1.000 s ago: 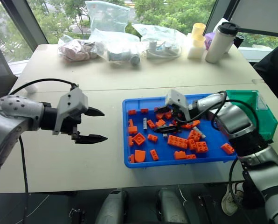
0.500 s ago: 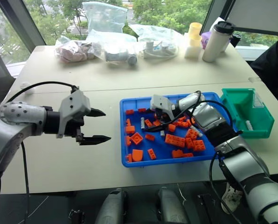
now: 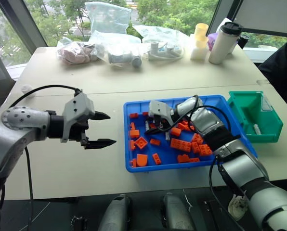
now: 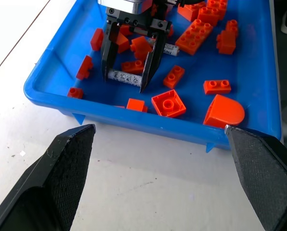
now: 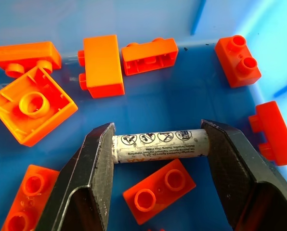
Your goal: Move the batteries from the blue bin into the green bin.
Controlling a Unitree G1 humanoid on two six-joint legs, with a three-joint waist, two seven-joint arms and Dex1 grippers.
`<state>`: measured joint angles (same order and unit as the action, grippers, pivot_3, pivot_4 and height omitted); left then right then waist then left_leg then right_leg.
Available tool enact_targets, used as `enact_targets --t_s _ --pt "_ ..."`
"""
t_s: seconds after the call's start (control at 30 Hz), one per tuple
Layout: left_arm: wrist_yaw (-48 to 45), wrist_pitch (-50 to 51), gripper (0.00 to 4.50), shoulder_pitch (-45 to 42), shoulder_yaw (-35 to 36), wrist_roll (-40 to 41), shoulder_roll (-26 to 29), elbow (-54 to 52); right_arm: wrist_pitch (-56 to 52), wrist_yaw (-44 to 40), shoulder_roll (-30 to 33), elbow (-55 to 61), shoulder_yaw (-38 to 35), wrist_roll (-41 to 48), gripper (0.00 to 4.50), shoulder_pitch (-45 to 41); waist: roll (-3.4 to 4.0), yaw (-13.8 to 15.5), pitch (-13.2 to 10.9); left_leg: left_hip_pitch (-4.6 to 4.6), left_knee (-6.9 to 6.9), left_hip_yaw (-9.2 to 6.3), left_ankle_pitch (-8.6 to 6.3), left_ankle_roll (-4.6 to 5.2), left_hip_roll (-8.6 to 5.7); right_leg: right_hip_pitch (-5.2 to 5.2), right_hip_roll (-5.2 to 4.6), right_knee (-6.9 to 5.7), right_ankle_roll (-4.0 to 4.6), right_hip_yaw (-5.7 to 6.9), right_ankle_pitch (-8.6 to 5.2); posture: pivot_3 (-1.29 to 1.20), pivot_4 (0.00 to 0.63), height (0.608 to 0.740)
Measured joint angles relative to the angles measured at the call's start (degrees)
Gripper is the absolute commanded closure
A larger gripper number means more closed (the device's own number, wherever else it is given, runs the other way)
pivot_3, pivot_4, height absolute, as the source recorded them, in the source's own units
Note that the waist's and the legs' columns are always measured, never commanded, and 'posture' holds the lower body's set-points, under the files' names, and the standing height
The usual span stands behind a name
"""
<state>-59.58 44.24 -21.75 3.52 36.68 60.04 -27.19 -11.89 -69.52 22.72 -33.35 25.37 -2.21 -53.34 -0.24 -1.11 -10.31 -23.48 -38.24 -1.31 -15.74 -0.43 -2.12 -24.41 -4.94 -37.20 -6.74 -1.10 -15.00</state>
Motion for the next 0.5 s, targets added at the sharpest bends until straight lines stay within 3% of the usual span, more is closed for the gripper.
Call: enact_targets --t_s 0.13,0.27,0.5 --pt "0.03 -0.23 0.0 -0.08 -0.03 -0.25 -0.41 0.09 -0.2 -0.33 0.0 0.1 -0.52 0.13 2.29 0.0 0.0 0.03 0.0 0.0 0.0 0.0 0.0 0.0 0.0 0.0 0.0 0.0 0.0 0.0 0.0 0.0 0.15 0.74" --pt "0.11 -0.87 0.0 -1.15 -0.43 -0.28 -2.4 0.45 -5.4 1.6 1.14 4.75 -6.31 2.97 2.29 -0.12 0.0 0.17 0.0 -0.01 0.0 -0.01 0.0 -0.01 0.0 0.0 -0.02 0.0 0.0 -0.01 0.0 0.0 0.15 0.74" --pt "4.71 -4.14 0.0 -10.28 -1.97 -0.83 -15.22 7.63 -24.35 14.12 11.52 23.81 -29.31 12.24 2.29 1.67 -0.05 1.61 0.03 -0.05 -0.02 -0.11 0.0 0.0 -0.09 0.05 -0.08 0.01 0.0 0.05 0.0 0.0 0.15 0.74"
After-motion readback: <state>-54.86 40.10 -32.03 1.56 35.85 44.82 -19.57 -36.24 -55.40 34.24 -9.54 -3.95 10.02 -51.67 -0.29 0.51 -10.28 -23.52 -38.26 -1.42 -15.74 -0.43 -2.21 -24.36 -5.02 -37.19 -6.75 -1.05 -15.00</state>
